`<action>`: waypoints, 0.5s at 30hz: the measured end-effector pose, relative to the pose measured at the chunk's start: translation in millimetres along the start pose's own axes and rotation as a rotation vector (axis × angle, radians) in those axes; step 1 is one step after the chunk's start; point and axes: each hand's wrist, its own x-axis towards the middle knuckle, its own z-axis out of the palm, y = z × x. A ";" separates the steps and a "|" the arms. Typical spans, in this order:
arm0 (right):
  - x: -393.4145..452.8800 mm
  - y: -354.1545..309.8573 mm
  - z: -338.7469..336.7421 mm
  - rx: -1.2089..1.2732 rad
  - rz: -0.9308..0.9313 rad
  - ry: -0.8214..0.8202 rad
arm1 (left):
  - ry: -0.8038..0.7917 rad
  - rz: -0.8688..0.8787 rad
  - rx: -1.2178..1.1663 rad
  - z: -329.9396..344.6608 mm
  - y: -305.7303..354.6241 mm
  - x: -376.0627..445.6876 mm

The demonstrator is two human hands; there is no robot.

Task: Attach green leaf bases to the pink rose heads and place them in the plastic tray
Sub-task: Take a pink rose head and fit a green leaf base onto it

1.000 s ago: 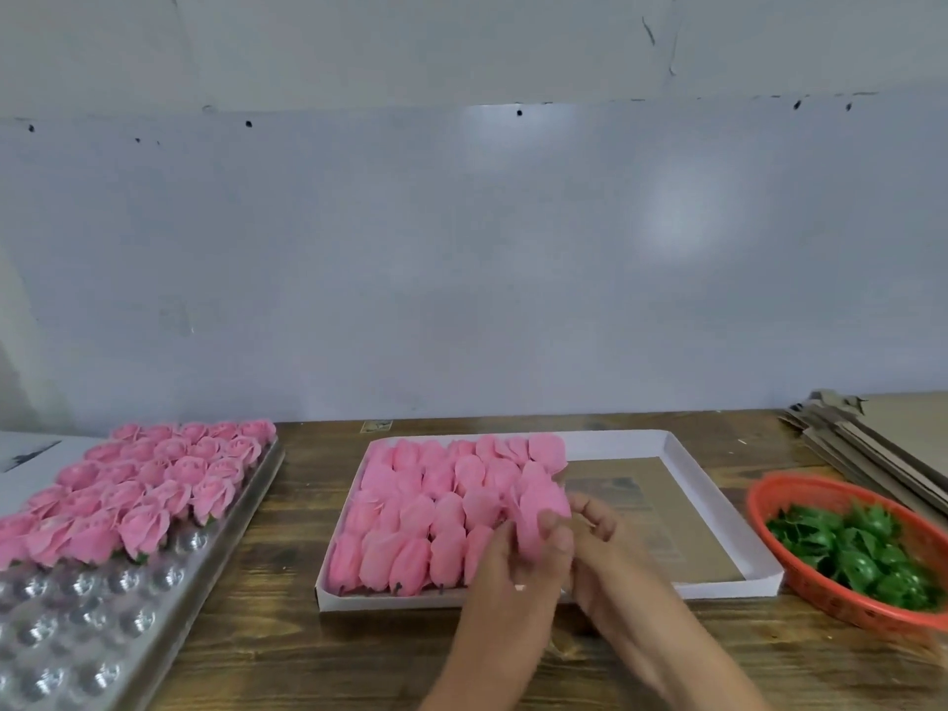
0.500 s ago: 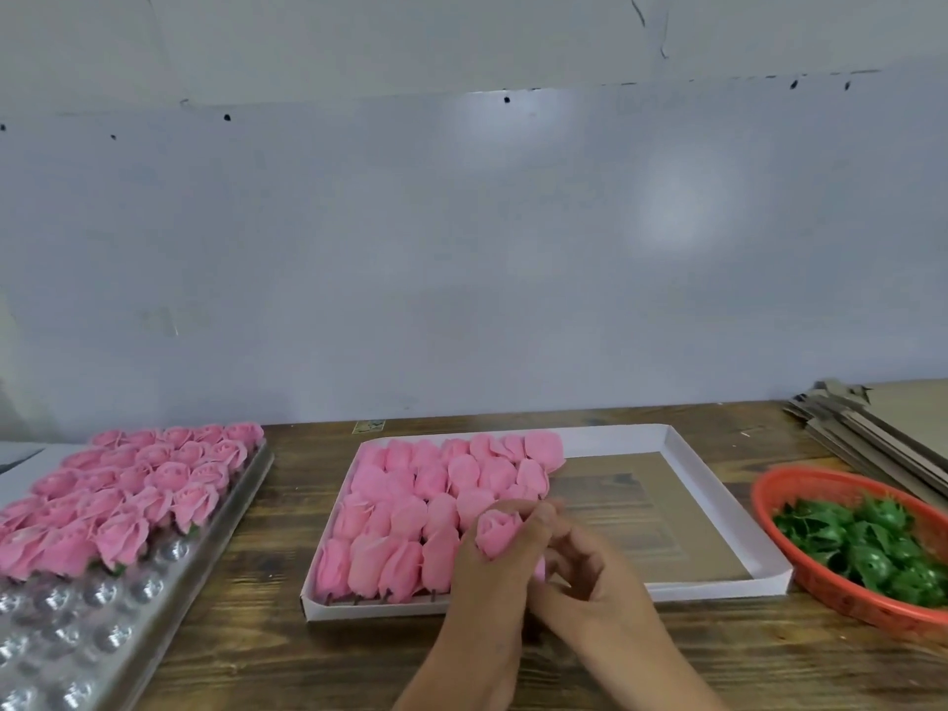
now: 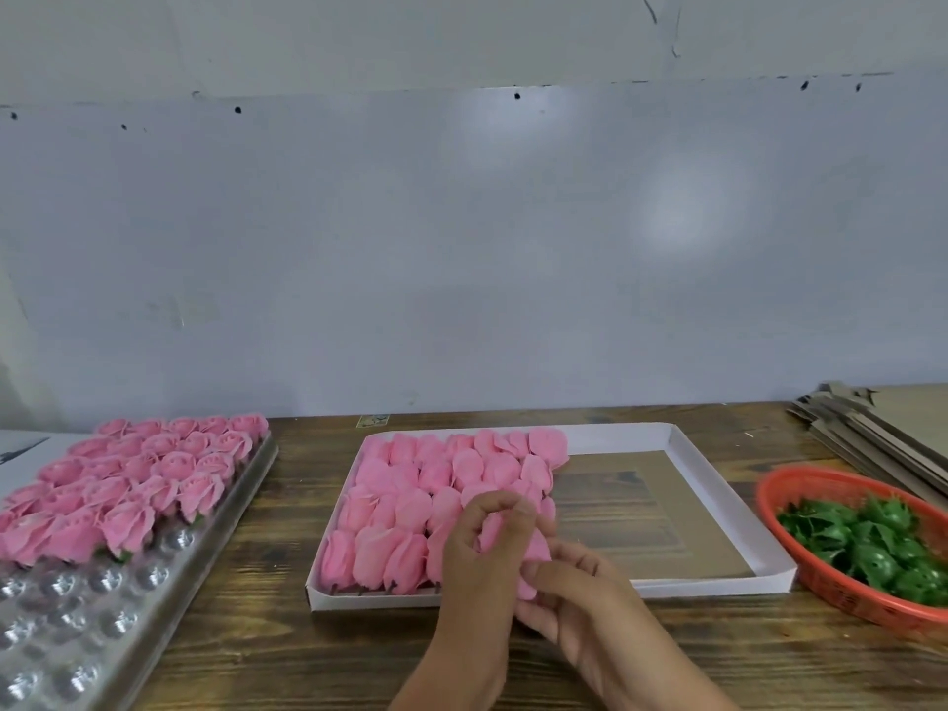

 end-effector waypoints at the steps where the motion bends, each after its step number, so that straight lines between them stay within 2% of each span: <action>1: -1.1 -2.6 -0.4 0.020 0.018 -0.023 | -0.001 0.074 0.112 -1.4 -0.6 -0.4; 4: -3.4 -5.0 0.3 0.024 0.012 -0.039 | -0.004 0.255 0.392 -4.5 -2.5 0.7; 7: -3.6 -4.0 1.2 -0.018 0.014 0.023 | 0.074 0.302 0.462 -9.7 -4.8 3.3; 10: -4.5 -2.7 2.8 -0.154 -0.048 0.106 | 0.112 0.269 0.431 -14.3 -6.1 3.1; 15: -10.1 -5.3 7.1 -0.515 -0.253 0.129 | 0.232 0.118 0.320 -11.5 -5.4 5.5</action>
